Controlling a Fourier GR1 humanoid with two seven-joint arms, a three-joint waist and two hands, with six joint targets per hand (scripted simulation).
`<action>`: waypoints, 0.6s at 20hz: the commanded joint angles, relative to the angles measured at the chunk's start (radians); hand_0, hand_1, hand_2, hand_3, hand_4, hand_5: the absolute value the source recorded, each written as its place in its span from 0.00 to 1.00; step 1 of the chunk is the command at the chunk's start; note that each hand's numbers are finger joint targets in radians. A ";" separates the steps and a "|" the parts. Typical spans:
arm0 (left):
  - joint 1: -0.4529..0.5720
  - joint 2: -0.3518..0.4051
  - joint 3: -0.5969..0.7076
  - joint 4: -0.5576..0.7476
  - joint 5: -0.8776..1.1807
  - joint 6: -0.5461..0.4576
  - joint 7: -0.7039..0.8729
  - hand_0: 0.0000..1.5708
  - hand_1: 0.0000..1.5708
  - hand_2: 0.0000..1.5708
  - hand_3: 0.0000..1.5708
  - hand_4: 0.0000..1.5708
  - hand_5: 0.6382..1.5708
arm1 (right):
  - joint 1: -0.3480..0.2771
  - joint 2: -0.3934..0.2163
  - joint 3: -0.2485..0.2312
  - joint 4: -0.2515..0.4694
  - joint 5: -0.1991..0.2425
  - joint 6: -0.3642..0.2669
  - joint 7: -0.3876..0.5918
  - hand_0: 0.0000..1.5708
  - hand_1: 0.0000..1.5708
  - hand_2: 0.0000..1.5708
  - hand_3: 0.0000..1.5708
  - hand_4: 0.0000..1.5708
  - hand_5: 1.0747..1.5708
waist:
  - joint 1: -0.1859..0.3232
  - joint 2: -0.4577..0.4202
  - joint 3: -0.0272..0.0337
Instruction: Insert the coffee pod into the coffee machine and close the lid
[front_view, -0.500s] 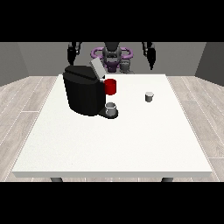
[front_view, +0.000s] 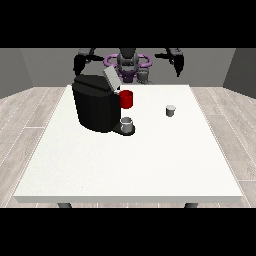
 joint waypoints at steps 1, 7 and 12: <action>-0.073 0.061 0.021 0.037 -0.055 0.000 -0.019 0.00 0.00 0.00 0.00 0.20 1.00 | -0.017 0.025 -0.027 0.021 -0.019 -0.016 -0.084 0.00 0.00 0.00 0.00 0.12 1.00 | -0.032 0.041 0.0016; -0.135 0.159 0.068 0.152 -0.098 -0.052 -0.022 0.00 0.00 0.00 0.00 0.00 1.00 | -0.047 0.010 -0.031 -0.002 -0.018 -0.024 -0.032 0.00 0.00 0.00 0.00 0.10 1.00 | -0.045 0.053 0.0013; -0.263 0.214 0.124 0.276 -0.062 -0.089 0.057 0.00 0.00 0.00 0.00 0.00 1.00 | -0.090 0.056 0.003 0.004 -0.007 -0.040 -0.082 0.00 0.00 0.00 0.00 0.12 1.00 | -0.087 0.135 0.0013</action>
